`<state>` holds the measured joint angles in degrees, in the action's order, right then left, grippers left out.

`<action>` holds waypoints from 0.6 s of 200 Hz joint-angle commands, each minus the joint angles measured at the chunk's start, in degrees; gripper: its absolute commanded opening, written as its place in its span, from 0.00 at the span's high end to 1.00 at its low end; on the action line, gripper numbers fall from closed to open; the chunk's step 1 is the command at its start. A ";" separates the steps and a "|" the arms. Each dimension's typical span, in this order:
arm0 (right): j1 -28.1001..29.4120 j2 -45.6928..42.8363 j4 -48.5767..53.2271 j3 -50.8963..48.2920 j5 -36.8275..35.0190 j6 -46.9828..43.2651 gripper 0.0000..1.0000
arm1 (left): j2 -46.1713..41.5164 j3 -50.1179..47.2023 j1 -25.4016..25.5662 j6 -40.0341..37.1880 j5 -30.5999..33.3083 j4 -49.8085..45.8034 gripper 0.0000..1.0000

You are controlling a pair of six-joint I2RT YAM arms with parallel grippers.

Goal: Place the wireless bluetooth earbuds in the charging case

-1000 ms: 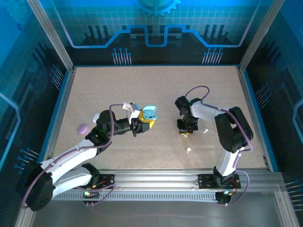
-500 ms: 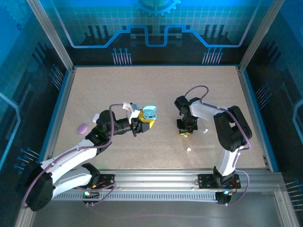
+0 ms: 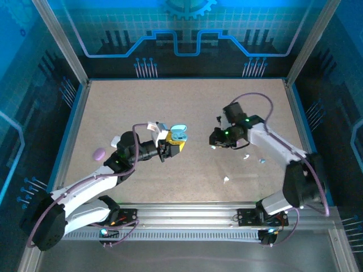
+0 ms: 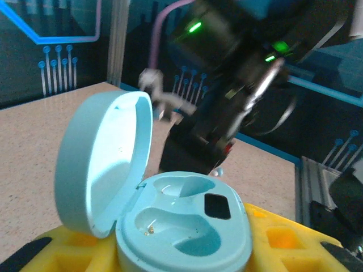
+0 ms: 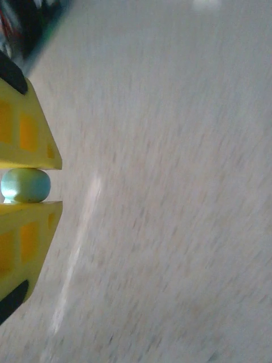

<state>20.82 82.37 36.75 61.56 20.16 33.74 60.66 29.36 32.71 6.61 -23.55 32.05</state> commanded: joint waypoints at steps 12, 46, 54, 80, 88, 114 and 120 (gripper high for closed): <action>-4.81 -5.29 -18.94 -3.96 27.91 12.13 0.79 | 3.43 -0.97 -1.89 2.66 4.32 6.58 0.64; -5.44 -6.39 -32.78 -5.22 37.47 23.40 0.78 | 7.21 0.60 -1.86 2.49 5.77 8.95 0.64; -5.37 -6.43 -35.08 -5.33 38.68 25.43 0.78 | 7.91 0.69 -1.90 2.42 6.03 10.29 0.64; -5.31 -6.61 -39.29 -5.07 40.85 29.35 0.78 | 9.96 0.85 -1.81 1.74 6.33 13.60 0.64; -5.27 -6.61 -40.45 -5.13 41.23 30.49 0.77 | 10.53 1.00 -1.83 1.30 6.48 13.98 0.64; -4.81 -6.69 -44.01 -5.22 41.89 33.97 0.77 | 12.65 1.05 -1.81 0.38 6.49 17.37 0.64; -4.70 -6.69 -44.15 -5.09 41.84 34.30 0.77 | 13.12 1.09 -1.72 0.15 6.50 18.08 0.64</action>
<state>15.79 76.97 -1.45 56.55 58.43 62.96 71.81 29.04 31.07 8.62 -17.76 43.40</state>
